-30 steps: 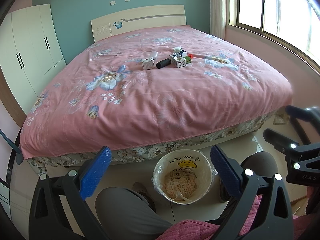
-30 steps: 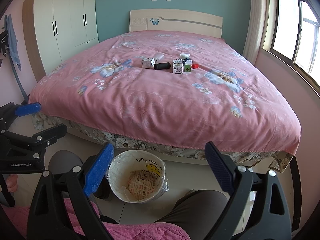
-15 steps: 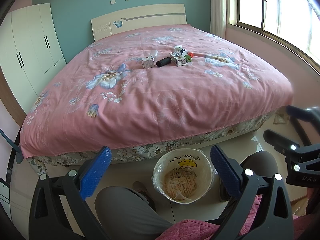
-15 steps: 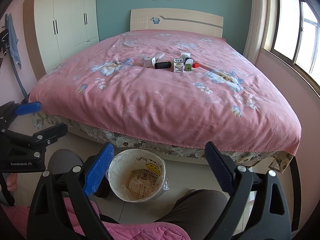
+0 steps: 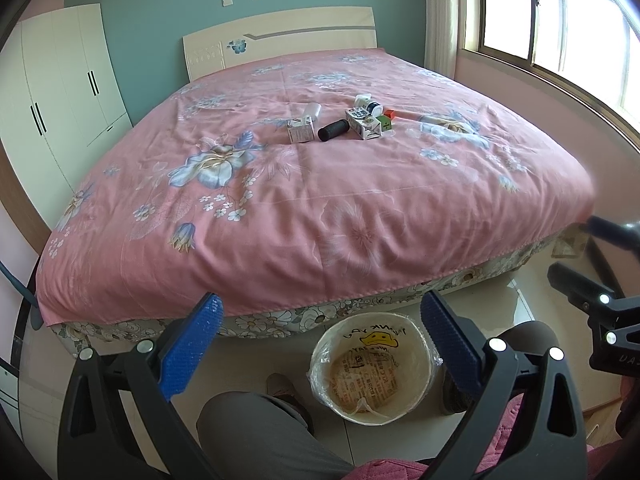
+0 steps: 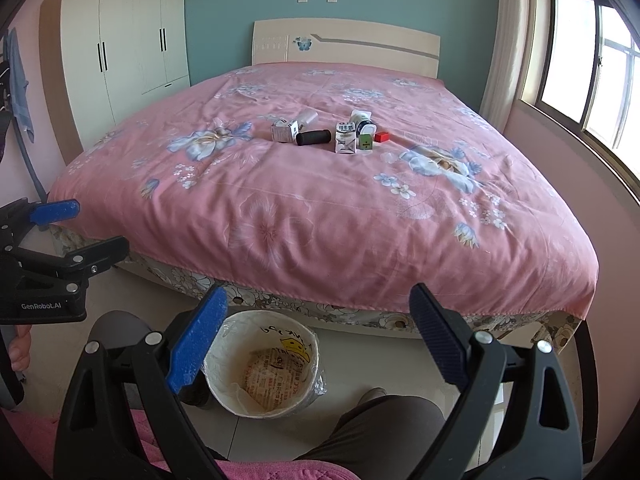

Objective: Collect trash
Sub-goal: 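Grasp the white medicine box with the left tool while the right tool grasps the milk carton, then carry the medicine box with the left tool while the right tool carries the milk carton to the bin, then open the left tool over the bin while the right tool releases the milk carton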

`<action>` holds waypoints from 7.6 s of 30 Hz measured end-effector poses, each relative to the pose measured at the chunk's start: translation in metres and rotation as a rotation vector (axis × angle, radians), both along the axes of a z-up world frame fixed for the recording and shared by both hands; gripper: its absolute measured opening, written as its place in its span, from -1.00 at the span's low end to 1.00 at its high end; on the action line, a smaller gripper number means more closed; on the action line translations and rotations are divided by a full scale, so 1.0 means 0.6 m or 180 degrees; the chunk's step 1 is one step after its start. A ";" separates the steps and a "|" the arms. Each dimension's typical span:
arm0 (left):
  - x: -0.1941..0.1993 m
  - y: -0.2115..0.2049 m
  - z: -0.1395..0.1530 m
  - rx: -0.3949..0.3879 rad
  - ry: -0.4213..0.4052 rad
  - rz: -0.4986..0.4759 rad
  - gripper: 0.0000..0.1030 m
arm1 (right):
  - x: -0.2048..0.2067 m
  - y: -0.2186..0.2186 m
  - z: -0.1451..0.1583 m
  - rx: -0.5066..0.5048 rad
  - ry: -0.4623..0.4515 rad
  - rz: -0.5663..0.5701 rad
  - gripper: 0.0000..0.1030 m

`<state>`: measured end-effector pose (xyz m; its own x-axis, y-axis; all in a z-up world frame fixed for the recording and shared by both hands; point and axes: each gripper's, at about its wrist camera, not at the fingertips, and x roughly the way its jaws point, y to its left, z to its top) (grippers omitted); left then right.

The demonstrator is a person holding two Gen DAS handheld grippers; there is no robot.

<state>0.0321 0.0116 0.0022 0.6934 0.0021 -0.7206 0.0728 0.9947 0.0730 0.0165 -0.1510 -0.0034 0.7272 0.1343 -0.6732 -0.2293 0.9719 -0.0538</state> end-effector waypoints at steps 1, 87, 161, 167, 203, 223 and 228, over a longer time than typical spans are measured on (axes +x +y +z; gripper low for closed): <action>0.013 0.003 0.002 -0.0002 0.0004 0.0002 0.96 | 0.009 -0.002 0.002 0.0006 -0.0008 -0.0014 0.76; 0.712 0.034 0.012 -0.0141 -0.0068 0.0524 0.09 | 0.719 0.044 0.017 0.0283 -0.0049 0.0124 -0.04; 0.204 -0.035 -0.108 0.0330 0.0738 -0.0487 0.09 | 0.142 0.011 -0.113 -0.0109 0.0709 0.0835 -0.04; 0.200 -0.044 -0.188 0.0296 0.1057 -0.0529 0.09 | 0.138 0.022 -0.182 -0.0099 0.1009 0.0878 -0.04; 0.196 -0.057 -0.551 0.0011 0.2434 -0.0338 0.09 | 0.165 0.066 -0.564 0.0023 0.2720 0.0676 -0.04; 0.215 -0.047 -0.666 -0.0145 0.2955 -0.0203 0.09 | 0.221 0.094 -0.688 0.0014 0.3229 0.0486 -0.04; 0.219 -0.046 -0.692 -0.0137 0.3094 -0.0209 0.10 | 0.222 0.096 -0.704 -0.0058 0.3334 0.0429 -0.04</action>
